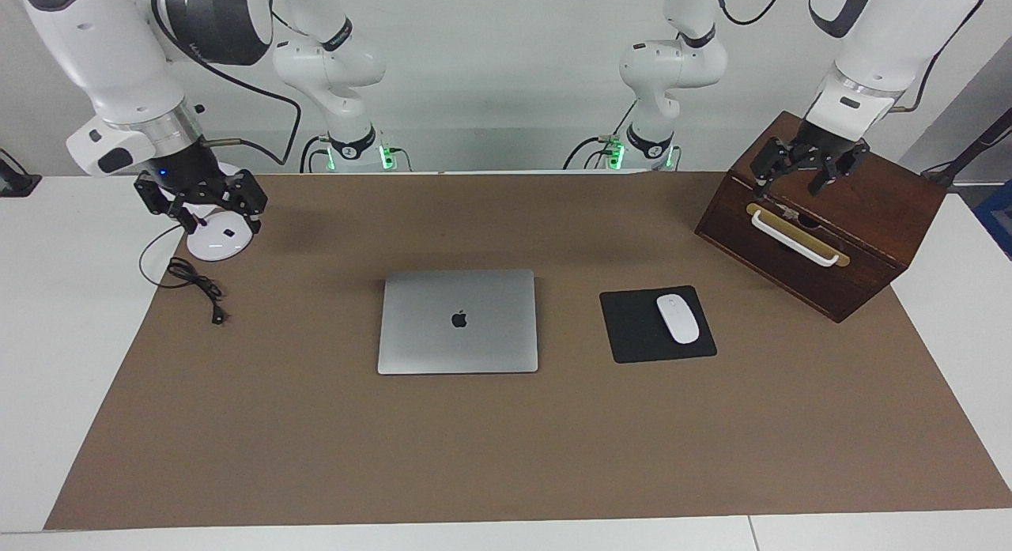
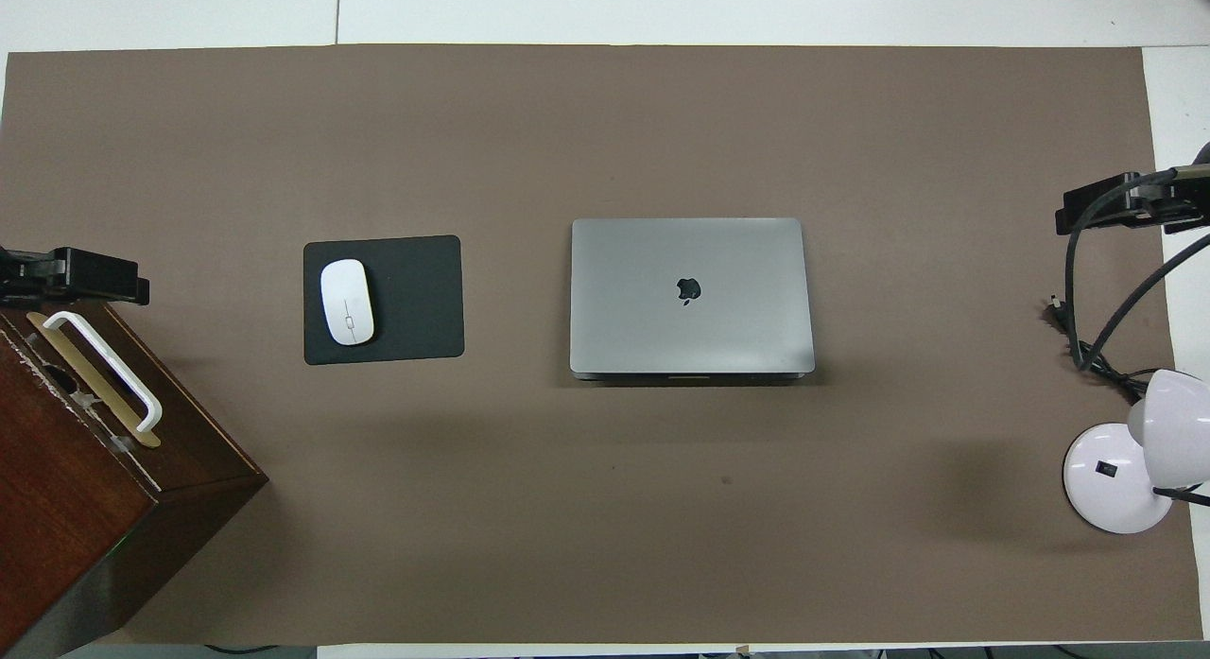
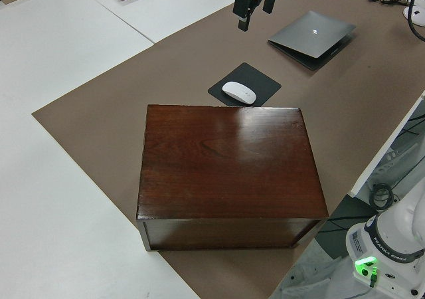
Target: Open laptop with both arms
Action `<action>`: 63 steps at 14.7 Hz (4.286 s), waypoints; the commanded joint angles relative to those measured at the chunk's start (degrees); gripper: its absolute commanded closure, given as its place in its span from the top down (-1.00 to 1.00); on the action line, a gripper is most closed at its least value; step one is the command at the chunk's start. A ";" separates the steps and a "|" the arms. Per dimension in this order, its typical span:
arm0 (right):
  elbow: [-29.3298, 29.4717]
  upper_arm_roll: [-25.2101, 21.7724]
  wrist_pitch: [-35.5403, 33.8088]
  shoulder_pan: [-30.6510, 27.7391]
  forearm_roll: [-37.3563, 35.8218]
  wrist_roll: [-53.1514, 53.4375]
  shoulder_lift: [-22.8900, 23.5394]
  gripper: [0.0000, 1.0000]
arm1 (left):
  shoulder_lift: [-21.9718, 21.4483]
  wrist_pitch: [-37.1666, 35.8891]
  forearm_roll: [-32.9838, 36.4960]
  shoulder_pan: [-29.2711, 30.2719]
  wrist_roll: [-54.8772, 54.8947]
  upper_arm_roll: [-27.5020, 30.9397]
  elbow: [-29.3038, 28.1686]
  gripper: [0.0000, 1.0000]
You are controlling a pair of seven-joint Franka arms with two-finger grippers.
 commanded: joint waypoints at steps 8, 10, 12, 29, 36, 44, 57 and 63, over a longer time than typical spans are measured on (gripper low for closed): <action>-0.61 0.39 0.54 -0.55 0.15 0.79 -0.26 1.00 | -0.37 -0.66 0.85 -0.21 0.53 0.01 0.07 1.00; -0.61 0.39 0.54 -0.47 0.15 0.71 -0.26 1.00 | -0.63 -0.67 0.85 -0.30 0.44 -0.43 0.07 1.00; -0.61 0.48 0.54 -0.55 0.15 0.80 -0.26 1.00 | -0.72 -0.76 0.85 -0.30 0.18 -0.52 -0.02 1.00; -0.61 0.48 0.80 -0.46 0.15 0.88 -0.26 1.00 | -0.46 5.83 -1.42 -0.30 -7.38 -0.34 -0.63 -1.00; -0.70 0.66 1.42 3.83 0.33 0.26 -0.34 1.00 | -1.42 15.06 -3.81 -1.26 -6.77 -0.52 -5.11 -1.00; -3.15 0.75 2.47 7.62 0.42 4.66 -1.66 1.00 | -12.74 33.40 -3.81 -11.10 -4.75 -0.52 -29.16 -1.00; -20.73 1.10 7.04 16.76 6.83 1.07 -10.28 1.00 | -17.42 67.41 -3.72 -24.19 0.17 -0.52 -54.05 -1.00; -27.31 1.45 9.23 25.53 -0.94 -10.80 -13.26 1.00 | -10.23 82.28 -3.72 -30.70 0.26 -0.52 -58.37 -1.00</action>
